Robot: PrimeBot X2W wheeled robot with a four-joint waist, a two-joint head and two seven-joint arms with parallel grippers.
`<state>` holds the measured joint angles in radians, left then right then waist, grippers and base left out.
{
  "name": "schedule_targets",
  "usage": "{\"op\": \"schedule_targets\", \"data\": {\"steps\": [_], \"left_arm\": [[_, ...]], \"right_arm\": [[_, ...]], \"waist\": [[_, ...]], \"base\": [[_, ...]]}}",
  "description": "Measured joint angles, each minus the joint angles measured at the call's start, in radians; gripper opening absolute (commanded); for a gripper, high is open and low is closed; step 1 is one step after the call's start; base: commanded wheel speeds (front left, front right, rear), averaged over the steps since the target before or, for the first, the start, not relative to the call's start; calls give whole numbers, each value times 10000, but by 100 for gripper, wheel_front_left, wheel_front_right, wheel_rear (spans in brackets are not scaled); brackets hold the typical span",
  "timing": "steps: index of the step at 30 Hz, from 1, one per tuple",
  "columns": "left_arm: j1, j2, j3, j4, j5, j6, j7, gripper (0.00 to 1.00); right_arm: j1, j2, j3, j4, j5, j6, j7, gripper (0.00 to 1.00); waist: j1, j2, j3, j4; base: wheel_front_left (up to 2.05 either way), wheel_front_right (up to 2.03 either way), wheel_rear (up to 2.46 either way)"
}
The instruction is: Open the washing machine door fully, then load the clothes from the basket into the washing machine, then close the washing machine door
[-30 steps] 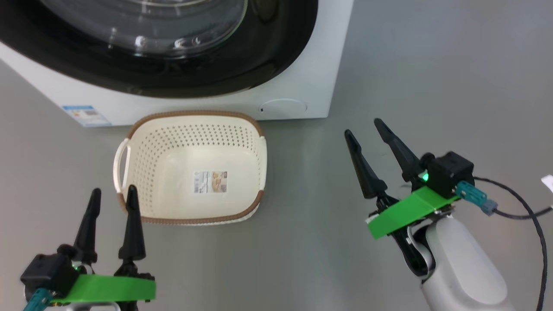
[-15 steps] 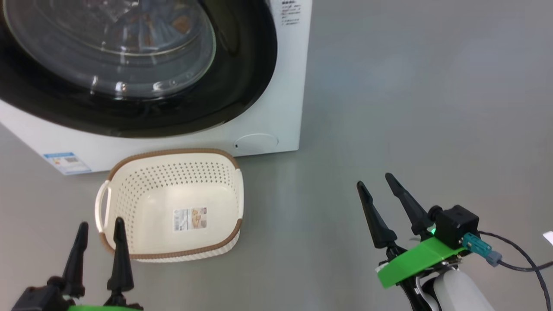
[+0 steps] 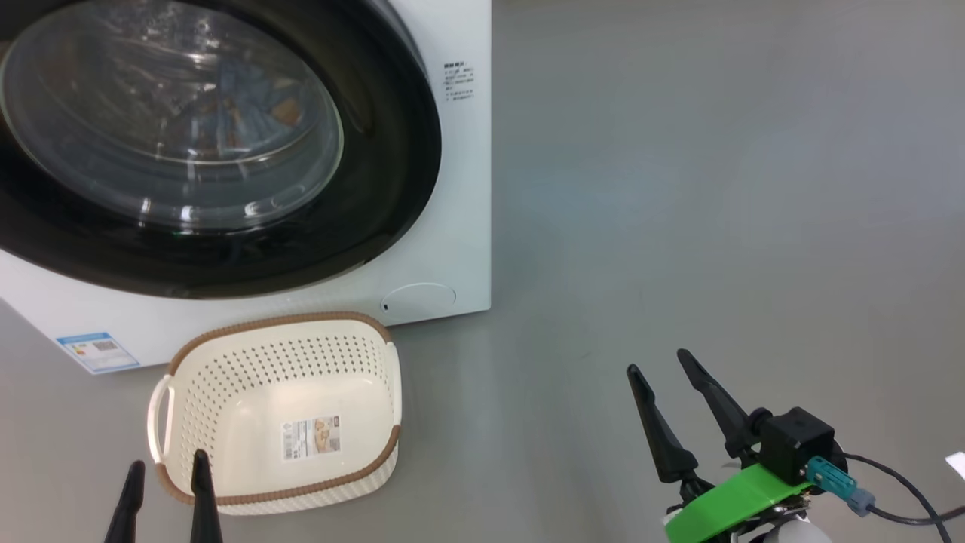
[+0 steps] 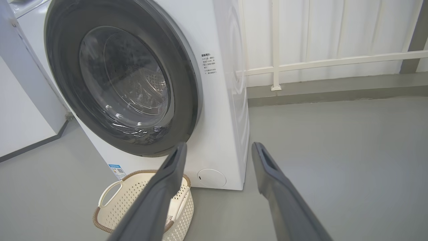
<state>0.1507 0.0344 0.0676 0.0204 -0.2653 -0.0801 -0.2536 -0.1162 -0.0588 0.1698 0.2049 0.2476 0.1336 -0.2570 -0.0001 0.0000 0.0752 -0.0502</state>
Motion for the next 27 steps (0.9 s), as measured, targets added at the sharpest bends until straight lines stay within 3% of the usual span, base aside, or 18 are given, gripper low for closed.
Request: {"op": "schedule_targets", "data": {"steps": [11,27], "left_arm": [[555,10,-163,-320,2,500,0,100],[760,13,-316,-454,2,723,0,100]], "right_arm": [[498,36,-477,-278,-253,-2,0,100],[599,42,-752,-303,-261,-2,0,100]], "waist": [[0,0,-454,-110],[1,0,-609,54]], "base": [[0,0,0],[0,0,0]]}}
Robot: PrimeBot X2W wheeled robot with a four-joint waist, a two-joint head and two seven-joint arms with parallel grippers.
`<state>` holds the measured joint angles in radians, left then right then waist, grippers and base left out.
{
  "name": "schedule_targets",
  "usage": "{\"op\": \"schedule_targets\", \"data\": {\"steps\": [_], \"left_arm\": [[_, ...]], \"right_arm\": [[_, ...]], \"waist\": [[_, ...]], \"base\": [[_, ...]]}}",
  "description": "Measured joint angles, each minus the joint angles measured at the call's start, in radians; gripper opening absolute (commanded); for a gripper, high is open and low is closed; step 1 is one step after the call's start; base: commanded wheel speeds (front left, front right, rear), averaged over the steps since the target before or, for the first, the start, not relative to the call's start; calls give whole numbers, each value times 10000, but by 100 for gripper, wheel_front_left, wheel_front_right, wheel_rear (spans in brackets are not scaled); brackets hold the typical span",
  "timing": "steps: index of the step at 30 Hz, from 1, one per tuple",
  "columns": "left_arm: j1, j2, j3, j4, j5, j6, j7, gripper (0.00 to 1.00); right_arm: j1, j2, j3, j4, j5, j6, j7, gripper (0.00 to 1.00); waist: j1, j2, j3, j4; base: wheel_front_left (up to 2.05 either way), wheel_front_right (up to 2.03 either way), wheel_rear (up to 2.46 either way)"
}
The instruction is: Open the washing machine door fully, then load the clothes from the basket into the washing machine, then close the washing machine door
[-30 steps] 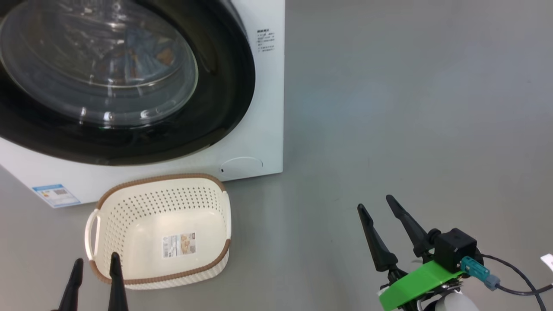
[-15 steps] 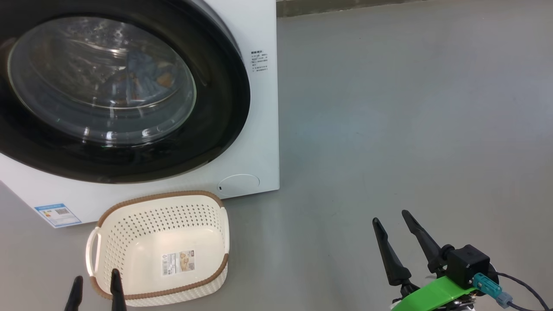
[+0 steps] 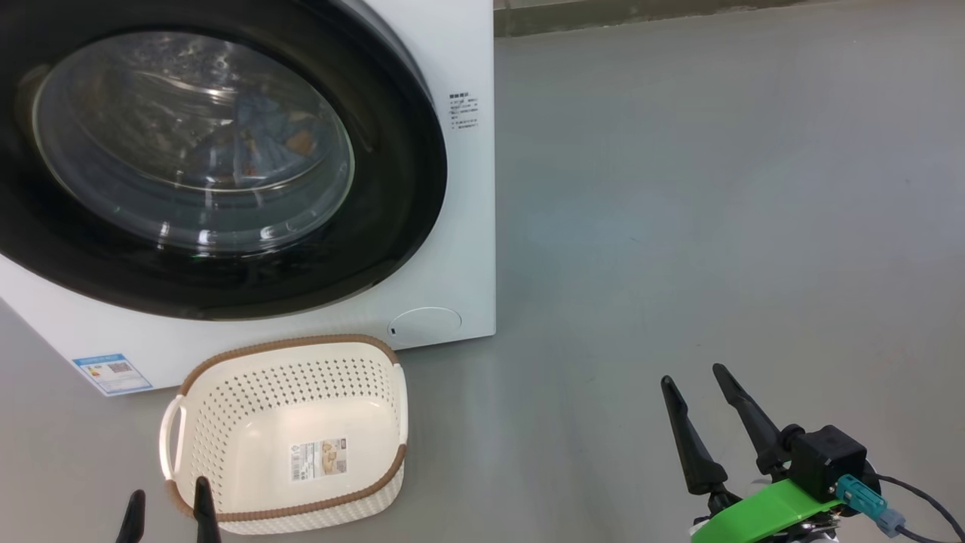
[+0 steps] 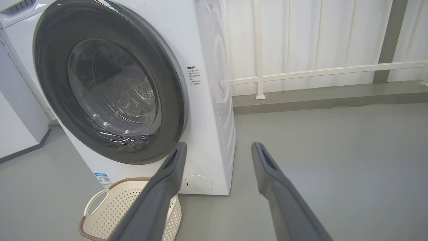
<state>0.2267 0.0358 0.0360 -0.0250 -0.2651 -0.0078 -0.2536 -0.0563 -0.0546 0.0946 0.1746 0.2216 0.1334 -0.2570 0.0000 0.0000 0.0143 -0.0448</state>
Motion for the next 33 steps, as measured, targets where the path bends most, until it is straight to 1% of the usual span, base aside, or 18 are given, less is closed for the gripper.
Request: {"op": "schedule_targets", "data": {"steps": [14,15,20,22,27,30,33], "left_arm": [[151,4,-12,-77,63,73,0,100],[151,6,-19,-75,81,35,0,0],[153,-165,-109,422,71,35,67,0],[152,-184,-119,493,-82,35,81,0],[147,-184,-121,568,-602,31,232,0],[140,-180,-123,619,-980,19,257,0],[118,-176,-127,698,-1283,-13,349,0]], "right_arm": [[18,2,-73,2,-2,0,0,100],[19,2,-75,2,0,0,0,0],[286,-2,-71,602,12,2,12,0],[407,-4,-73,677,180,2,15,0],[398,-12,-90,665,711,2,136,0],[398,-27,-105,669,1026,2,203,0],[393,-38,-119,673,1455,2,284,0]], "waist": [[0,0,-14,44],[0,0,-16,39],[0,0,-15,42],[1,0,-16,47],[21,0,-44,65],[6,0,-35,74],[3,0,-27,84]], "base": [[0,0,0],[0,0,0],[0,0,0],[0,0,0],[0,0,0],[0,0,0],[0,0,0]]}}
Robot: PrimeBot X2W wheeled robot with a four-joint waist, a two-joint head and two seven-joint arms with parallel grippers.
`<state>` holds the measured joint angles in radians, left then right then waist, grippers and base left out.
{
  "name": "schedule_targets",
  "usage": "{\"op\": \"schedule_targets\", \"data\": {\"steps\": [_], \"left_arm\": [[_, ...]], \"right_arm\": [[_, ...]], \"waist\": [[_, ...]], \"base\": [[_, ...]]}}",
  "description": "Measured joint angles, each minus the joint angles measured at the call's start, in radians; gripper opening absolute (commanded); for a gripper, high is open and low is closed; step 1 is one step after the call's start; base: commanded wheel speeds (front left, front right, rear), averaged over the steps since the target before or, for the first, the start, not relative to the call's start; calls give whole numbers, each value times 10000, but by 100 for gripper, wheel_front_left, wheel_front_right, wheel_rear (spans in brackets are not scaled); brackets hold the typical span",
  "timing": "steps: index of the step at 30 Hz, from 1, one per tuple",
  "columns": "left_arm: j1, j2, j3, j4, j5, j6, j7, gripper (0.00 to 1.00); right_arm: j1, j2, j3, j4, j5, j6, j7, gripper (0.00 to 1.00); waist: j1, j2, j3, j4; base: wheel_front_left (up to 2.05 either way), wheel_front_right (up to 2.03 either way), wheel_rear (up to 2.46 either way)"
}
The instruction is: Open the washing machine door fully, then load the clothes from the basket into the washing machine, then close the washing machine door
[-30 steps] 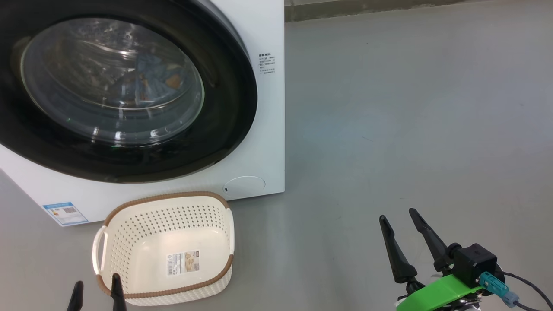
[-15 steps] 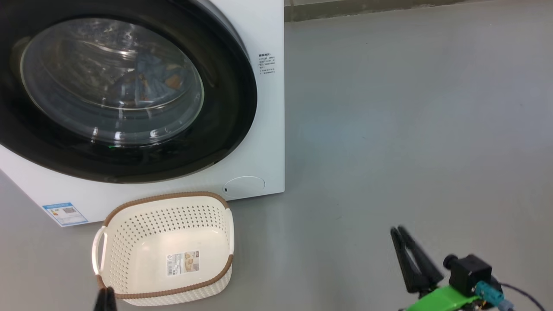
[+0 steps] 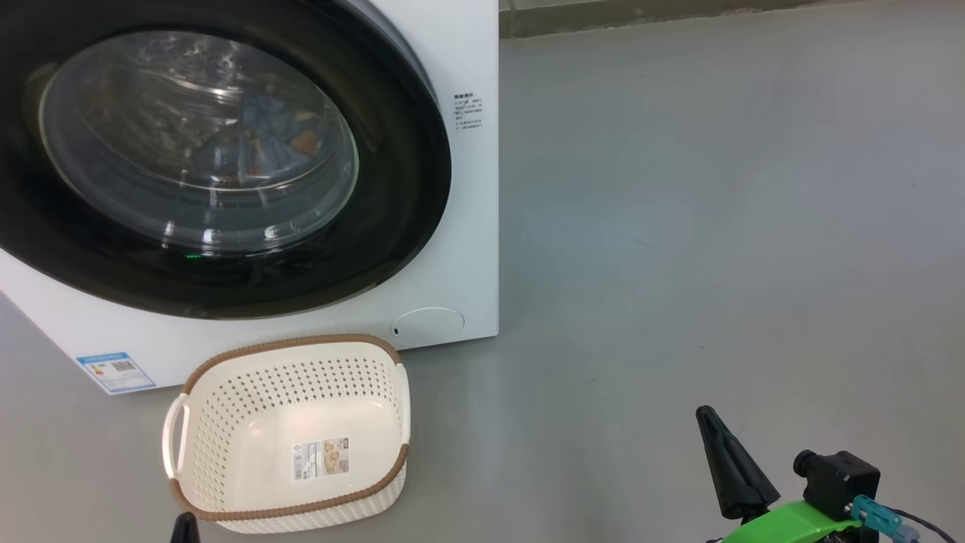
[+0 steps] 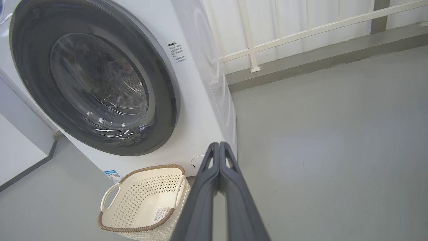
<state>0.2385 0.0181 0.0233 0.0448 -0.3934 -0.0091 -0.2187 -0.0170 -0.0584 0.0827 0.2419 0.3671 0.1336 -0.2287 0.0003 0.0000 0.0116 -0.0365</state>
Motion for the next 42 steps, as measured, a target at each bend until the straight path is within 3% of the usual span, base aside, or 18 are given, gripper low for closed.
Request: {"op": "schedule_targets", "data": {"steps": [42], "left_arm": [[-1097,142,17,786,-4658,-414,1068,0]], "right_arm": [[-55,-90,-581,75,4757,0,1055,0]], "waist": [[-2,0,-30,136]], "base": [[0,0,0]]}}
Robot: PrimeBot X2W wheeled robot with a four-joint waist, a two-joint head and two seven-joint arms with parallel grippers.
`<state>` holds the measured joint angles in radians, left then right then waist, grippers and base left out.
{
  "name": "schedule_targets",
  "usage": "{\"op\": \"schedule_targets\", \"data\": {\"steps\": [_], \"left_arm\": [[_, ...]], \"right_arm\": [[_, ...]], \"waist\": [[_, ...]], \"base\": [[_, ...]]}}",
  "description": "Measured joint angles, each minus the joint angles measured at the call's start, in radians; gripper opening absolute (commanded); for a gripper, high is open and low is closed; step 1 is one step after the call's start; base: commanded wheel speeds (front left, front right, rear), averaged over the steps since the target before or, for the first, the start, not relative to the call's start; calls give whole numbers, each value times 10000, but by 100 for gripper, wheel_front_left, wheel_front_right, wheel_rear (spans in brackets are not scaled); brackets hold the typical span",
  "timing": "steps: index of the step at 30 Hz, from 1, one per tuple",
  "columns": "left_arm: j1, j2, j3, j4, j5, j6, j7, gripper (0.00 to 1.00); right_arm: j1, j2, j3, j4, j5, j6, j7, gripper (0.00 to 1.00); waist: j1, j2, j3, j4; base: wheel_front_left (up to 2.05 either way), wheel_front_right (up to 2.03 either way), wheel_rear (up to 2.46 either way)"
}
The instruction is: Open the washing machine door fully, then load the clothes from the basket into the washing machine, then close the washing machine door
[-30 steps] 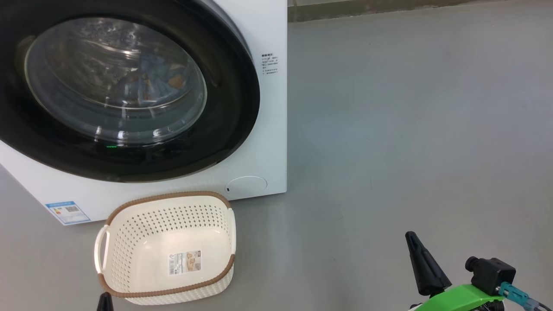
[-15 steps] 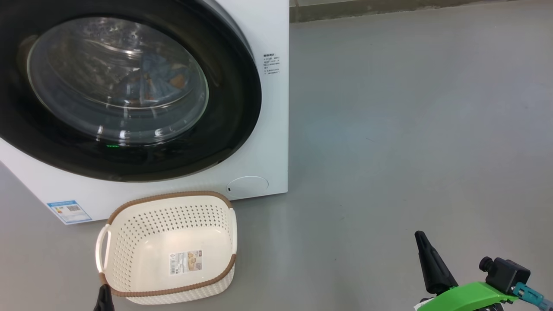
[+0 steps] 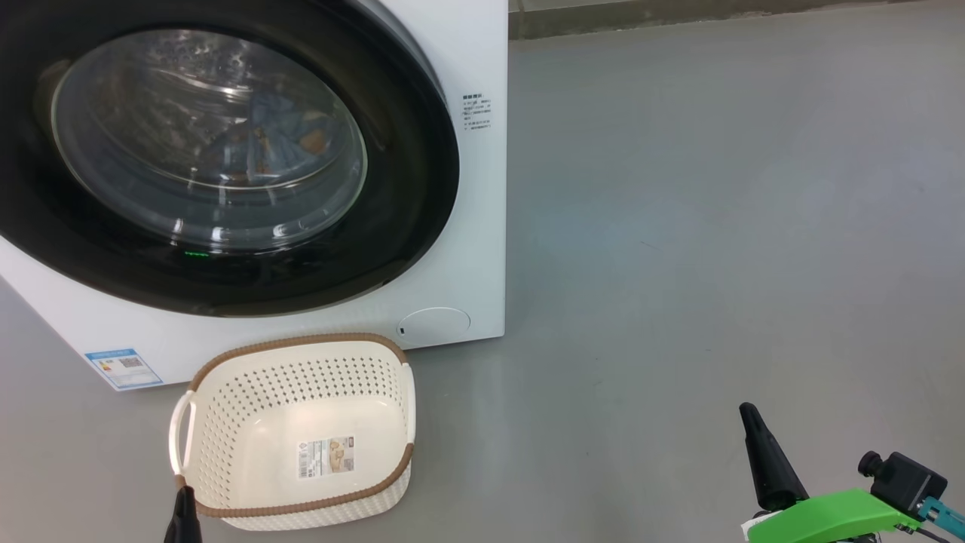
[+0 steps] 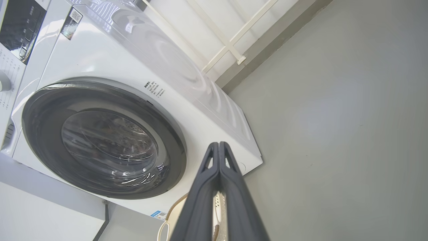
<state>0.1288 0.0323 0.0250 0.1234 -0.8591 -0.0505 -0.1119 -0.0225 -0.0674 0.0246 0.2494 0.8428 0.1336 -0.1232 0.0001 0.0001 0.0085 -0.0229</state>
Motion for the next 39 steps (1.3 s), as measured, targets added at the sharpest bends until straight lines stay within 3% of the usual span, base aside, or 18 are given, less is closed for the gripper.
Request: {"op": "schedule_targets", "data": {"steps": [39], "left_arm": [[-986,63,127,773,-4117,-349,1110,0]], "right_arm": [[-231,-8,-650,96,4301,-12,1068,0]], "waist": [[0,0,-30,125]], "base": [[0,0,0]]}}
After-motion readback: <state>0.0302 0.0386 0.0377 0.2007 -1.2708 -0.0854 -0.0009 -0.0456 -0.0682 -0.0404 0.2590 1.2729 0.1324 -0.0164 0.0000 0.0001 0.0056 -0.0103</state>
